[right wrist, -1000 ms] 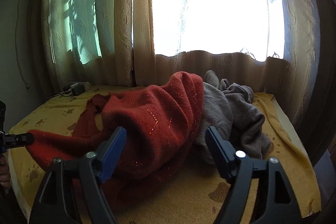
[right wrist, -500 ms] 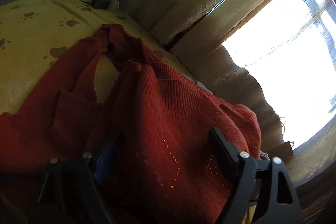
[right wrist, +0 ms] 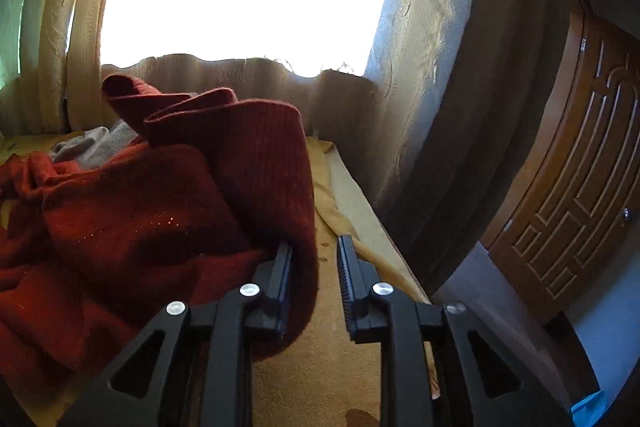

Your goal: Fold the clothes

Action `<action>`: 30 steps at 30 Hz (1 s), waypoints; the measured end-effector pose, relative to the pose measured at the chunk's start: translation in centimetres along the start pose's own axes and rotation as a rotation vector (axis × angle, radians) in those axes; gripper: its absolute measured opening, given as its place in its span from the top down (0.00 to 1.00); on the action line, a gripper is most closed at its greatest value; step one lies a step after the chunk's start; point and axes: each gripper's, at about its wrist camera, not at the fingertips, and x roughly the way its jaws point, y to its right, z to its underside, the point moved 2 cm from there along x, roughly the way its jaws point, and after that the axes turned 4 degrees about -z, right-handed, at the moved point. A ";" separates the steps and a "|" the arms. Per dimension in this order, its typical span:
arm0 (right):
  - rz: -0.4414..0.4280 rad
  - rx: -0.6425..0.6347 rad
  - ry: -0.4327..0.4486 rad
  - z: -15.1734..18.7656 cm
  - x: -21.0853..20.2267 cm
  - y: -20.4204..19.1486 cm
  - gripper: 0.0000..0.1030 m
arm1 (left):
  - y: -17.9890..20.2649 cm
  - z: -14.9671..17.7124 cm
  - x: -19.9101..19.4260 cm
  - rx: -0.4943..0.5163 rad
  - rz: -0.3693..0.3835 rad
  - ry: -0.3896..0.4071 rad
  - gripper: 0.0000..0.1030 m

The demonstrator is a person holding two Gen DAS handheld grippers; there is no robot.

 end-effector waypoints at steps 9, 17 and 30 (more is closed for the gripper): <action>-0.374 -0.264 0.301 -3.7 -8.2 -9.8 0.00 | 1.0 -0.4 0.4 -0.014 -0.003 -0.004 0.88; -0.765 -0.529 0.049 -6.1 -2.5 -28.9 0.35 | 0.2 0.9 -1.2 -0.044 -0.008 0.005 0.88; -0.494 -0.295 0.126 -11.3 4.8 -24.6 0.92 | 0.5 0.5 -1.2 -0.020 -0.032 -0.016 0.87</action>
